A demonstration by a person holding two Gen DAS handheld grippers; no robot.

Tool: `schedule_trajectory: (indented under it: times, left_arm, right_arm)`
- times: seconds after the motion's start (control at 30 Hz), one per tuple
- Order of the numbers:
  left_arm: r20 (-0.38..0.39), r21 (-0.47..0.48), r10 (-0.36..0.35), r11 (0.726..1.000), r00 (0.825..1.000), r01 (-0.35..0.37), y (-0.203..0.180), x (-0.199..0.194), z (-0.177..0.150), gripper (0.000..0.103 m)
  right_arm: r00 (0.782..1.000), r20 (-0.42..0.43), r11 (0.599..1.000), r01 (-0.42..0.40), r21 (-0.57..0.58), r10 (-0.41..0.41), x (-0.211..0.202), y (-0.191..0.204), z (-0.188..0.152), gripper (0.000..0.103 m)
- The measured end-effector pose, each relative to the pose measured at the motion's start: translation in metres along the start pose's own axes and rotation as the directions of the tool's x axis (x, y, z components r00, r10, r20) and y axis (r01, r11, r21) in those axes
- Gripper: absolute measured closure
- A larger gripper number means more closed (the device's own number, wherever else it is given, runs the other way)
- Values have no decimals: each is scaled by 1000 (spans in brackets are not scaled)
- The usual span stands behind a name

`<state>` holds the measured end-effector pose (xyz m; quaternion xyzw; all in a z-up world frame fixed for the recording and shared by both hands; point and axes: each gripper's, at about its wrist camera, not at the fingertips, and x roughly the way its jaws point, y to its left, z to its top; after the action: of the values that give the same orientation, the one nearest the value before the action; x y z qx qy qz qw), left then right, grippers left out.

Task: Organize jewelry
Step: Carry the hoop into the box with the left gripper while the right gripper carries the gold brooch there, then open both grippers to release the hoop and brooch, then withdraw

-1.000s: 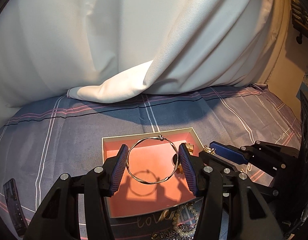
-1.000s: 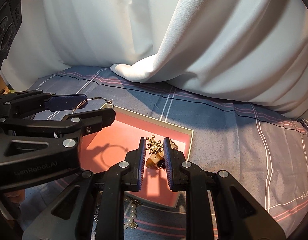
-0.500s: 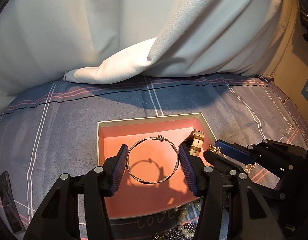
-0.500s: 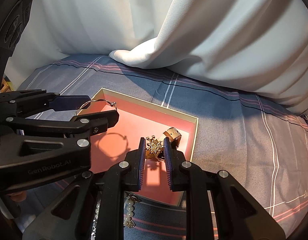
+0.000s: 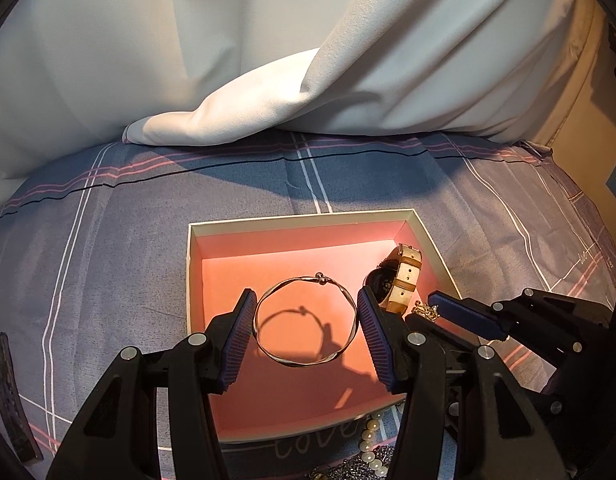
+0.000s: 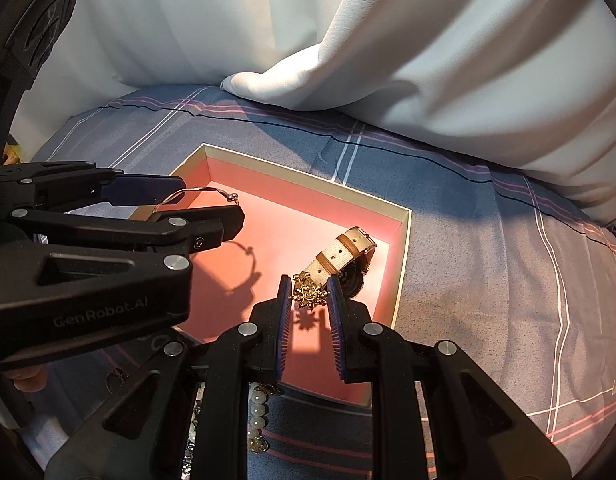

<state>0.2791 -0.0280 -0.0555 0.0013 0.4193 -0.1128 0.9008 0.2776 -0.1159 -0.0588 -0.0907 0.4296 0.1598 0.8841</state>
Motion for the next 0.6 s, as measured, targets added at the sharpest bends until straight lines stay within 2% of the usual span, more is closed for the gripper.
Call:
schedule_trajectory:
  times: [0.13,0.17,0.2,0.27,0.3,0.43,0.6]
  left_arm:
    - [5,-11,-3,1000,1000,3,3,-4,2,48]
    - [9,-10,-5,1000,1000,5,3,-6,3,39]
    - [17,-12,-7,1000,1000,7,4,-9,4,26]
    - [50,-25,-24,999,998,25,5,-19,6,16]
    - [63,-30,-29,999,998,31,6,-24,7,13]
    - [101,-25,-38,999,994,40,7,-43,8,11]
    - [126,-3,-43,999,991,44,7,-62,-10,7]
  right_arm:
    - [1000,-2,1000,27,-7,-27,0,-1,-3,82]
    - [999,2,999,45,-6,-45,-2,-2,-3,71]
    - [998,15,998,66,-4,-66,-4,-3,-4,45]
    - [993,58,995,99,-7,-98,-14,-4,-4,23]
    - [993,64,995,102,-8,-102,-17,-5,-4,23]
    - [990,83,994,111,2,-111,-29,-8,-6,23]
    - [989,99,994,104,26,-106,-46,-12,-21,23]
